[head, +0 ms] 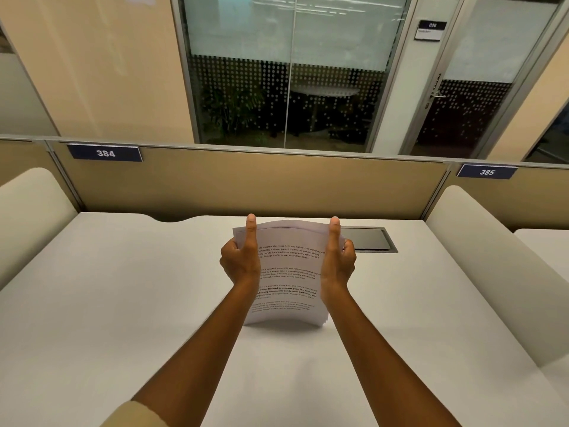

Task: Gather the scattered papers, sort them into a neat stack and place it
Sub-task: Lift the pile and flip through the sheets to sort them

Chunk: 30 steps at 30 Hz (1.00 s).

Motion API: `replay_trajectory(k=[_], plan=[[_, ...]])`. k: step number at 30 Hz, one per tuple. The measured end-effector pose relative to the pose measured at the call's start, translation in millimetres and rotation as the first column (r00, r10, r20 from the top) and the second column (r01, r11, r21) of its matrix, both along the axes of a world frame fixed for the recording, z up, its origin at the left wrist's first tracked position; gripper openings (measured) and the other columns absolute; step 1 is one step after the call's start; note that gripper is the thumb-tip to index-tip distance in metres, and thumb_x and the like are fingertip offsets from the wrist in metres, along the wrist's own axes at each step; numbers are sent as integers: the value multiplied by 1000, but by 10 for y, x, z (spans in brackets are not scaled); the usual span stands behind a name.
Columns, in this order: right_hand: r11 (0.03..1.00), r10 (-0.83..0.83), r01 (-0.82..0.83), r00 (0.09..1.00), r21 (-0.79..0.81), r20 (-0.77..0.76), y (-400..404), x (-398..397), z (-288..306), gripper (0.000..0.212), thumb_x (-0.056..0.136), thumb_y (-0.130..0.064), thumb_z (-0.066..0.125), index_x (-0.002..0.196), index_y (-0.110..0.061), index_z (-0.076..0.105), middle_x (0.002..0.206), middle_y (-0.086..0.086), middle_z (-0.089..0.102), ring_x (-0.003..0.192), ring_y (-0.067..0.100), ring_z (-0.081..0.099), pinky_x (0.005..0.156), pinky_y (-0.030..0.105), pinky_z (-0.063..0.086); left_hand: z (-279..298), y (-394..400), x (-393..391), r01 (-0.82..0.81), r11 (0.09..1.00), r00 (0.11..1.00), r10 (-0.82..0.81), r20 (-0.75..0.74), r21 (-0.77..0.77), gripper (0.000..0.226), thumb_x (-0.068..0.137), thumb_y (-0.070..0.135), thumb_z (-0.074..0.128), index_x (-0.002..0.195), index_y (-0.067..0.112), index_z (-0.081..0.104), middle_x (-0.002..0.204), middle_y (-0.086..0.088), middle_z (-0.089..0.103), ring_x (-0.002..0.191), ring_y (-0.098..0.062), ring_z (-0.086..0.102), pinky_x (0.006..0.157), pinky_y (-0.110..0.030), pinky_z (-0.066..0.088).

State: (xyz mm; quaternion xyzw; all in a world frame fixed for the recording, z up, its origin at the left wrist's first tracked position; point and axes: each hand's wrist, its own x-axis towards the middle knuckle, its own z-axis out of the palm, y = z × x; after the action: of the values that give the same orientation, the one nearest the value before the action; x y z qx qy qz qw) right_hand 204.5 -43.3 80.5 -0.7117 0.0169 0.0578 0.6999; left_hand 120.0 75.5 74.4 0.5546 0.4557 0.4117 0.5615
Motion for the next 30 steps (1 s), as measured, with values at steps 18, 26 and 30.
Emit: replay_trajectory(k=[18,26,30], plan=[[998,11,-8,998,-54,69,-63,-27,-44,58,80,-73,38,99,-20,52,79,2,65,68,16,65,48,19,46,-100,11,-32,68,997,998,-68,-12,27,56,75,77,39,70,25,59,73,-1,68,66,-22,67,58,-24,50],[999,15,-12,998,-52,55,-39,-8,-90,35,84,-65,42,78,-30,44,76,1,63,66,16,64,48,21,46,-114,42,-18,90,996,996,-90,-5,3,52,76,74,39,71,26,57,77,-4,69,68,-23,67,57,-25,49],[997,27,-22,997,-68,77,-50,10,-102,43,84,-66,41,86,-24,48,79,3,65,67,18,66,49,20,46,-137,45,-20,92,995,996,-92,-6,26,55,77,75,37,71,25,58,77,-4,70,67,-22,67,59,-25,49]])
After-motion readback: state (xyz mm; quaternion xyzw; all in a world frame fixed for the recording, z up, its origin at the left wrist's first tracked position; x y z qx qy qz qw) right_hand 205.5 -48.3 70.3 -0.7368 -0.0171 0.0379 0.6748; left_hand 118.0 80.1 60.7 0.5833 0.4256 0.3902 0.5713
